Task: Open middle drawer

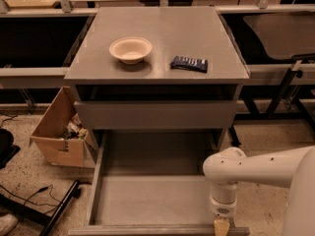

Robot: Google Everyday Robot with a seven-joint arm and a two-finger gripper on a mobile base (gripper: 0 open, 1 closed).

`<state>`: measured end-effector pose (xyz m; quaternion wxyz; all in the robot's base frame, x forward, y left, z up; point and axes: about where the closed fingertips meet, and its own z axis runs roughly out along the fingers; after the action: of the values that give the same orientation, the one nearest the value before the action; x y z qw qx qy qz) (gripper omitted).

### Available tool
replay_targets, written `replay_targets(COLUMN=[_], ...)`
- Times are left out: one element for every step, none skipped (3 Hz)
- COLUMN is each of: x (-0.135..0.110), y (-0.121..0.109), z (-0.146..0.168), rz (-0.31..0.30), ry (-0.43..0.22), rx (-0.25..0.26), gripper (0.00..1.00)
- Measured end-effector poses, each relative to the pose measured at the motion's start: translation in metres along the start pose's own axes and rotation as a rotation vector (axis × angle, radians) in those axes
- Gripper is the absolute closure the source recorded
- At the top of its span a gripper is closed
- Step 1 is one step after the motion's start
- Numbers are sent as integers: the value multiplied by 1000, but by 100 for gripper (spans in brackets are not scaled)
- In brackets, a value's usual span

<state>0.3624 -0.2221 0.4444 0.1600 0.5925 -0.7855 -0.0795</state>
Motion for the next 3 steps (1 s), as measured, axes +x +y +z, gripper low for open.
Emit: replay_targets(x=[3, 12, 30], y=[2, 17, 45], z=[-4, -38, -110], rz=[-12, -52, -119], ry=[-10, -31, -84], rx=[16, 39, 109], gripper=[11, 0, 0])
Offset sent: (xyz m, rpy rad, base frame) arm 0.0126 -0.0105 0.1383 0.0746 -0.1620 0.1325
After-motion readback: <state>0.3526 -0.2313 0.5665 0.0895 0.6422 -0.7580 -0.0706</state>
